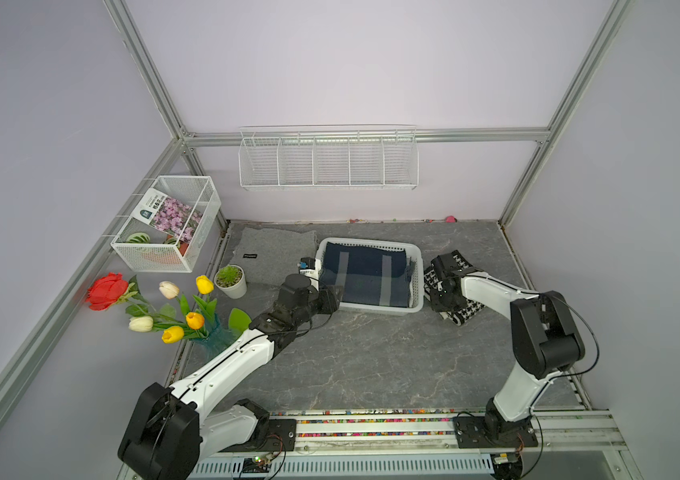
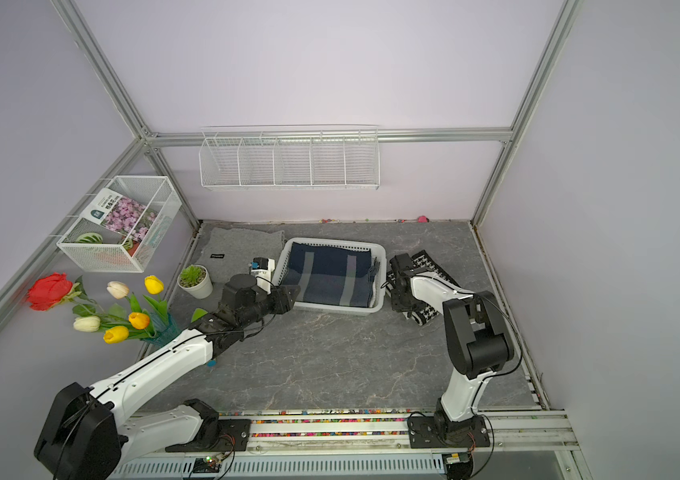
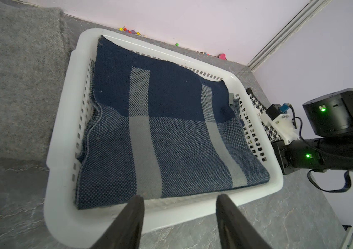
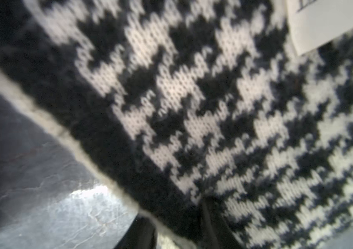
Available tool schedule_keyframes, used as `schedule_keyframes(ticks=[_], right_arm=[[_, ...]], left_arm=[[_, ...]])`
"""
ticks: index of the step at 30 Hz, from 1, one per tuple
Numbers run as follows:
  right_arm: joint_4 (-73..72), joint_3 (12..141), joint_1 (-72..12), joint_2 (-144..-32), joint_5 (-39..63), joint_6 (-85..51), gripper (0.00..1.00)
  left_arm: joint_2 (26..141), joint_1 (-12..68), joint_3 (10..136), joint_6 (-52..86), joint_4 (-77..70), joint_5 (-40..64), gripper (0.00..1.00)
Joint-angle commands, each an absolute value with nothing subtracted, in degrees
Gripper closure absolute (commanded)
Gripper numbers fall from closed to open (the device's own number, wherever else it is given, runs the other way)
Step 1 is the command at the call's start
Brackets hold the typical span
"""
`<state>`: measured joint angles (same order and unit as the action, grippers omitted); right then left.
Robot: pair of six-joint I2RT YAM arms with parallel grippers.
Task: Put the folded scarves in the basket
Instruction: Adjust the scarf at the center of the board.
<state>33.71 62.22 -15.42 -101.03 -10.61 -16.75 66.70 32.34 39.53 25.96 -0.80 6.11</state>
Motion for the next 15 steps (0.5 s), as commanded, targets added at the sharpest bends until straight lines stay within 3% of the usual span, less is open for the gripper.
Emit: schedule_keyframes(ticks=[1,6,15], right_arm=[[39.4,58.4,-15.7,-99.5,-6.6,-17.9,0.73],[40.8,55.4,-19.9,-90.5,-6.0,-20.3,0.75],[42.0,51.4,-28.4,-91.6,-7.4,-22.9,0.69]], left_arm=[[65.4,32.7,39.1,26.3,-0.9,6.9,0.42],[65.4,32.7,39.1,27.0,-1.2,7.9,0.42],[64.5,32.7,38.8,26.7,-0.7,8.2,0.42]])
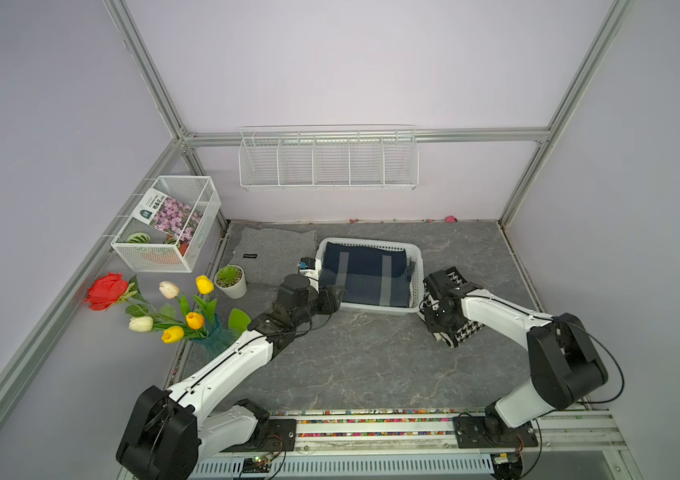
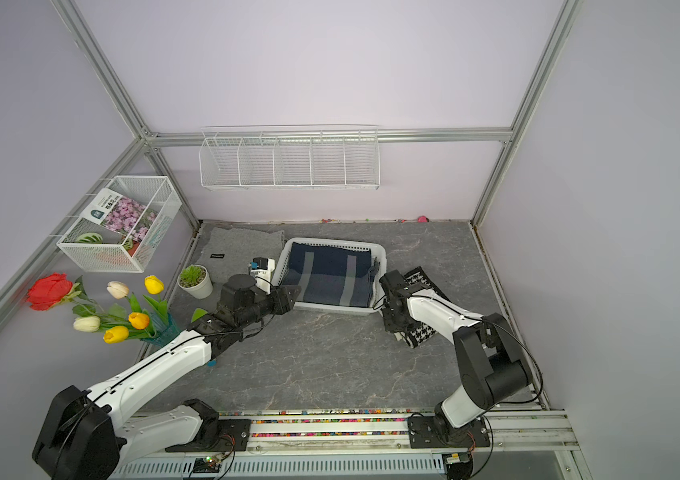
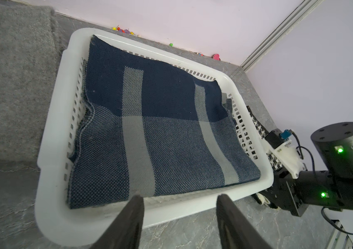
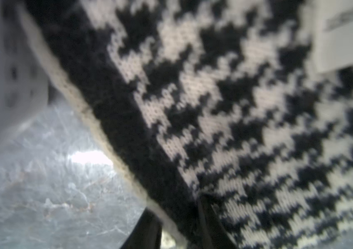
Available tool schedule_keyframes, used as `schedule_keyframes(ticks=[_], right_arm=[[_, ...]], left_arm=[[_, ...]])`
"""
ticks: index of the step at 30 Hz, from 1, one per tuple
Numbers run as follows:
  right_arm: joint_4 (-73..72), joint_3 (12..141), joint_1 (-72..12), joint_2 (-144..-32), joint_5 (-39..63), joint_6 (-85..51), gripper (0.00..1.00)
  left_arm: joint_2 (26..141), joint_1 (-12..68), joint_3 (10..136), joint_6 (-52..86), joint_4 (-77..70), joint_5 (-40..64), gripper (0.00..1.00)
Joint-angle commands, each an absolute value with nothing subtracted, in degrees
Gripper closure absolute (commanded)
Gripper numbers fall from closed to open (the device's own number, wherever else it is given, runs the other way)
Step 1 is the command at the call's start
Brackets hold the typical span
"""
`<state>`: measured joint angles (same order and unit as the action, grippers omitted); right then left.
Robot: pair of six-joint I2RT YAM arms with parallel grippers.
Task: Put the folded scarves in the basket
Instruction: Adjust the scarf at the center of the board.
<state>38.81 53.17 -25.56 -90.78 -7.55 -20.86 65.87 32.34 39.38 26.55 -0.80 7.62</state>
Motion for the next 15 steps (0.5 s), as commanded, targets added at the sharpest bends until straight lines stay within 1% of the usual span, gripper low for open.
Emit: schedule_keyframes(ticks=[1,3,6,10,15], right_arm=[[42.2,51.2,-29.5,-91.2,-8.7,-23.6,0.69],[42.2,49.8,-33.0,-89.5,-11.3,-25.6,0.69],[41.6,47.9,-36.9,-87.0,-11.4,-27.8,0.68],[41.8,44.8,-39.7,-83.1,-12.2,-29.6,0.68],[39.5,39.1,-42.4,-76.4,-10.6,-32.0,0.66]], left_arm=[[64.4,32.7,38.8,26.7,-0.6,8.2,0.42],[64.7,32.7,38.7,26.7,-0.6,8.3,0.42],[65.6,32.7,38.8,26.5,-0.3,7.4,0.42],[66.9,32.7,39.9,25.8,1.8,4.6,0.41],[66.9,32.7,40.0,25.5,2.9,-0.1,0.4]])
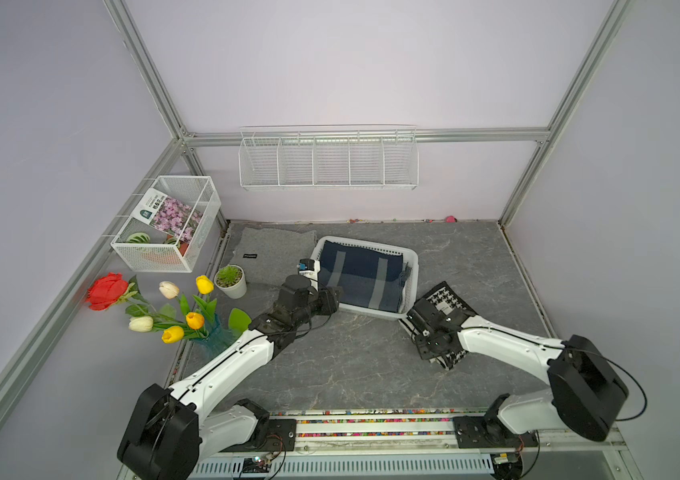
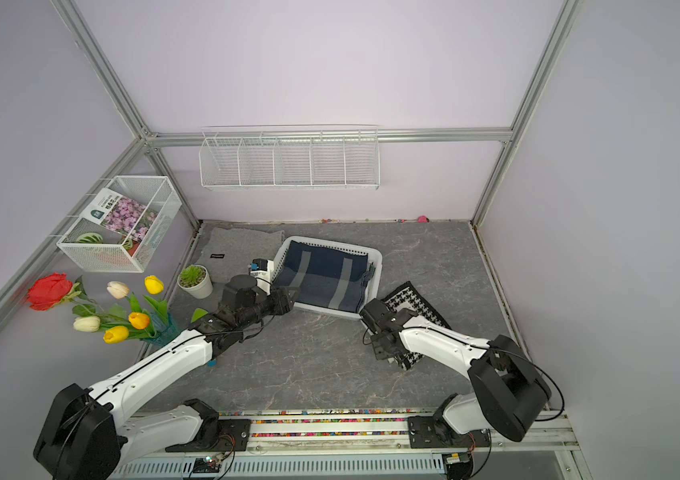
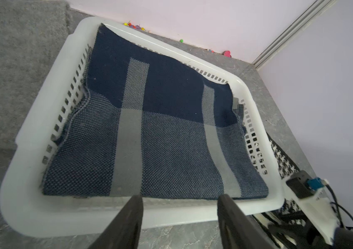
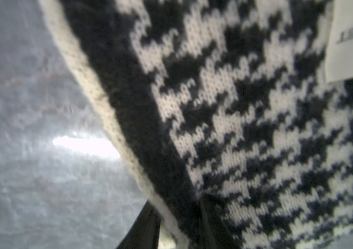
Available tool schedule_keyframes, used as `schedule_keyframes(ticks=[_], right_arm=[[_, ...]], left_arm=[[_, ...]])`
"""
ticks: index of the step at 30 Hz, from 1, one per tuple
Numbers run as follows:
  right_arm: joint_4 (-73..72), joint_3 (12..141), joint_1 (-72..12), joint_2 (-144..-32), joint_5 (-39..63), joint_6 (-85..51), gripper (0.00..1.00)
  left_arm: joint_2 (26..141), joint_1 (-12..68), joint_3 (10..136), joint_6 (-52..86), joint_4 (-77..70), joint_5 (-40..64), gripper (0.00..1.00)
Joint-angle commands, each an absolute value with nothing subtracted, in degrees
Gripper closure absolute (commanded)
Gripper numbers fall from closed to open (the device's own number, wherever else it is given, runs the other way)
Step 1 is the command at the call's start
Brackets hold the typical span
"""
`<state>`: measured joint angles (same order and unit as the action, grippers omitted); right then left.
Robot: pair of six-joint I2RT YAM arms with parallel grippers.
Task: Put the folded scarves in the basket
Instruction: Adjust the scarf at the center of the board.
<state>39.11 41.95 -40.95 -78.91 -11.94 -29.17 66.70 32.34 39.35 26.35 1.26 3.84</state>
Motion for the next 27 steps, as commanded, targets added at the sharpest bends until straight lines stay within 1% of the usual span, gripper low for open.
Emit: schedule_keyframes(ticks=[1,9,15,18,22,27], right_arm=[[39.1,38.3,-43.3,-75.4,-10.9,-32.7,0.66],[35.5,35.3,-51.5,-75.2,-11.2,-37.1,0.64],[31.1,33.9,-55.5,-75.1,-11.2,-39.1,0.62],[28.6,33.7,-56.4,-75.5,-10.5,-39.3,0.61],[25.8,34.8,-57.3,-77.5,-9.4,-39.4,0.59],[23.1,37.6,-59.7,-81.8,-9.3,-39.8,0.56]], left_arm=[[66.6,32.7,39.9,25.4,3.3,-2.0,0.4],[66.7,32.7,39.3,25.6,5.5,-15.6,0.37],[71.0,32.6,40.3,26.3,6.4,-19.9,0.35],[74.3,32.3,41.6,25.7,6.8,-19.5,0.35],[77.4,32.3,43.4,25.6,7.7,-14.0,0.35],[81.4,32.3,45.3,25.8,8.3,-6.8,0.4]])
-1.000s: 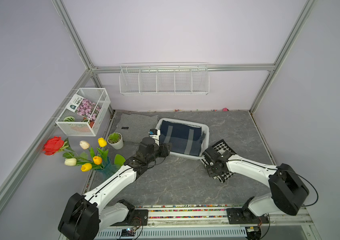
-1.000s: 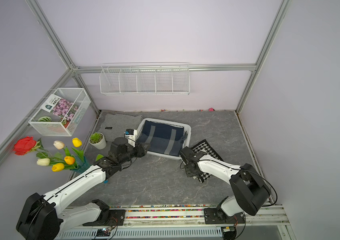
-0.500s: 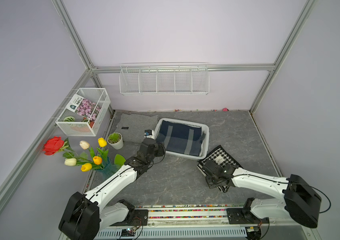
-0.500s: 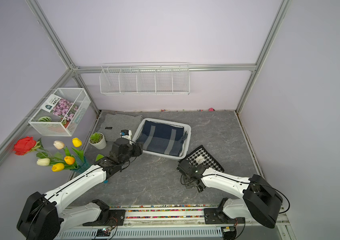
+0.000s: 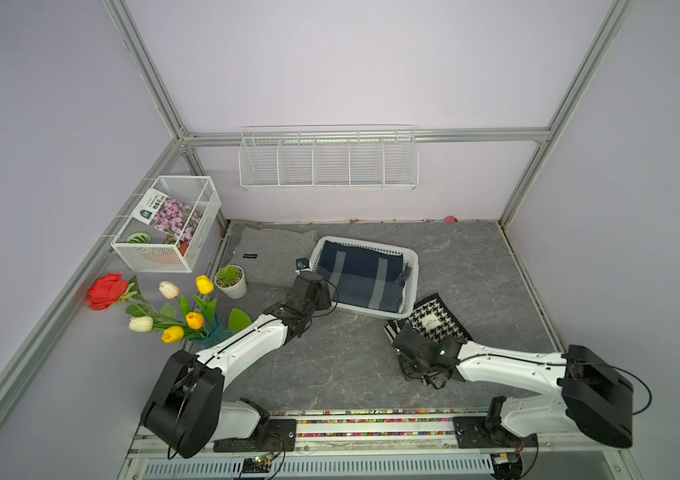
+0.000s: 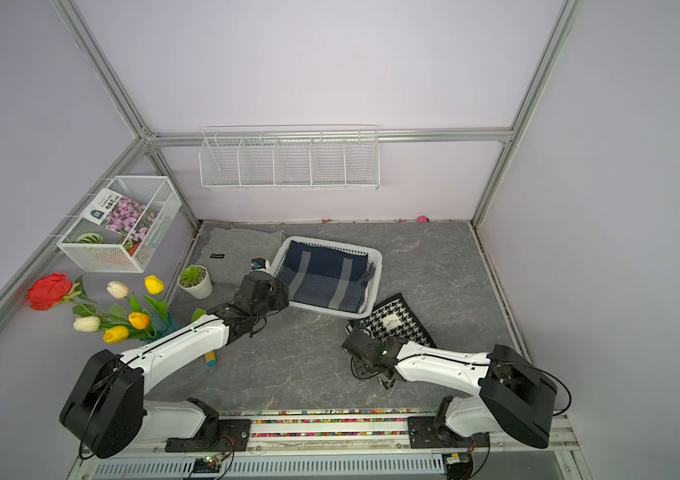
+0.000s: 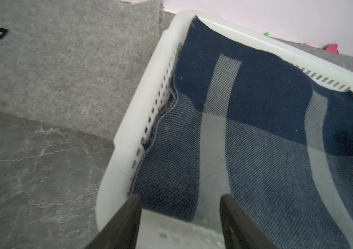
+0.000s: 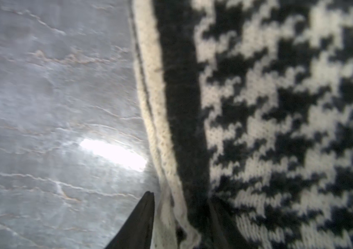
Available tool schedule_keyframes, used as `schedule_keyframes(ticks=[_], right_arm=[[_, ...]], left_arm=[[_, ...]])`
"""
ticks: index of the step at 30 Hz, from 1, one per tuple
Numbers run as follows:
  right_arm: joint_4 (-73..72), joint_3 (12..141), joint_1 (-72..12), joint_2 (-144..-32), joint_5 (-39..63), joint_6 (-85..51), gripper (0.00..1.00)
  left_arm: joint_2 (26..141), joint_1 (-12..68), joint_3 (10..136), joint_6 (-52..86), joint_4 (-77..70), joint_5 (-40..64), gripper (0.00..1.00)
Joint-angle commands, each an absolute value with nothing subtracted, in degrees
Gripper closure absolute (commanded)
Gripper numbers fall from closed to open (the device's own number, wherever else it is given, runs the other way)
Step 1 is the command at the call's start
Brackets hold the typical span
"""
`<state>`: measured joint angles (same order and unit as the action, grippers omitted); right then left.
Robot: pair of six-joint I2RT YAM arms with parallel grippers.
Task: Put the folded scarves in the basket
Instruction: Adjust the scarf at the center of the board.
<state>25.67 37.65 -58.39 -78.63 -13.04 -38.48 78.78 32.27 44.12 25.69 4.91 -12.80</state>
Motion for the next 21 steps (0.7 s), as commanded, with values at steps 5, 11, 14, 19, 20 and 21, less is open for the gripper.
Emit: schedule_keyframes(ticks=[5,11,14,19,20,21], right_arm=[[20.5,40.9,-60.9,-86.1,-8.5,-39.8,0.56],[18.4,43.9,-62.7,-89.9,-8.4,-39.8,0.56],[17.4,45.0,-63.9,-91.3,-8.2,-39.8,0.55],[16.2,45.9,-66.2,-92.2,-8.2,-40.0,0.55],[16.1,46.2,-66.9,-92.4,-8.2,-40.0,0.54],[15.9,46.6,-67.7,-92.7,-8.1,-40.1,0.55]], left_arm=[[84.0,33.8,46.1,26.8,6.6,-1.5,0.42],[84.1,36.2,46.4,26.5,5.5,-0.7,0.41],[85.3,36.6,46.9,26.0,5.0,-0.2,0.41],[87.0,38.8,48.8,24.6,6.2,-2.8,0.41],[87.3,39.4,49.2,24.4,6.8,-3.7,0.41],[87.3,39.9,49.7,24.3,7.5,-4.6,0.41]])
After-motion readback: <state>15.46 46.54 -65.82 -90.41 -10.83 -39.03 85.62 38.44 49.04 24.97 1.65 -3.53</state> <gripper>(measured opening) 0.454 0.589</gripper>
